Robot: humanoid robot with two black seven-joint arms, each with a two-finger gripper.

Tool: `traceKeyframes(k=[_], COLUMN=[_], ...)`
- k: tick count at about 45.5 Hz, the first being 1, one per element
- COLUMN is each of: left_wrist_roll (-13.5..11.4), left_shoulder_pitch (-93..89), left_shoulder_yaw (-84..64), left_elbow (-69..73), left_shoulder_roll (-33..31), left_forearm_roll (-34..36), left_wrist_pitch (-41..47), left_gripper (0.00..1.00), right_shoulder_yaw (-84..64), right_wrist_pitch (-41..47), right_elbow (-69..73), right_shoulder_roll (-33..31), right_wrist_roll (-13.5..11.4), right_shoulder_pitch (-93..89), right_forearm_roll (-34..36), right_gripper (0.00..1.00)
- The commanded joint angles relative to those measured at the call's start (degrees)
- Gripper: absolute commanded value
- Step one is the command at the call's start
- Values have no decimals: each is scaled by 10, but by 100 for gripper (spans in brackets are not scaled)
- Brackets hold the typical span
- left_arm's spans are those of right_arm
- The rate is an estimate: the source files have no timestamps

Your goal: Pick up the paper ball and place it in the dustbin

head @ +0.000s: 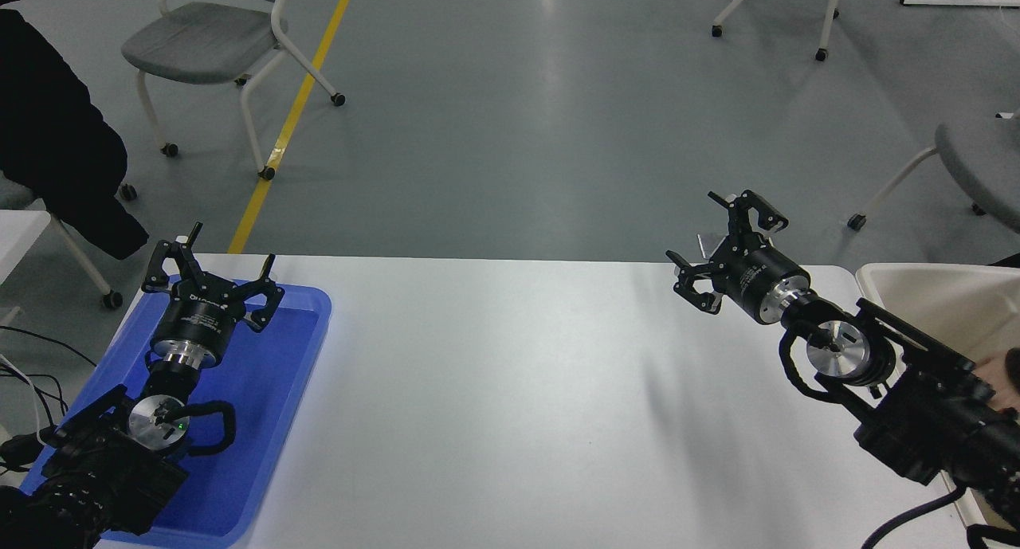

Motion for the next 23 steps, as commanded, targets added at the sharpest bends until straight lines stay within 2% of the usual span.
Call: traceKeyframes(k=[1, 9, 23], left_wrist_roll=[0, 0, 0], left_shoulder_pitch=[0, 0, 0], left_shoulder_yaw=[0, 0, 0], left_elbow=[0, 0, 0], left_shoulder_roll=[0, 0, 0], left_forearm_roll=[0, 0, 0], left_wrist_pitch=[0, 0, 0], left_gripper=[100, 100, 100], right_shoulder_yaw=[16, 12, 15], right_wrist_pitch=[98, 131, 136], right_elbow=[-96, -110, -111], right_shoulder_roll=[14, 14, 14], right_wrist_roll=[-2, -2, -1], right_shoulder_pitch=[-34, -66, -77], right_forearm_roll=[38, 38, 38], right_gripper=[100, 100, 100])
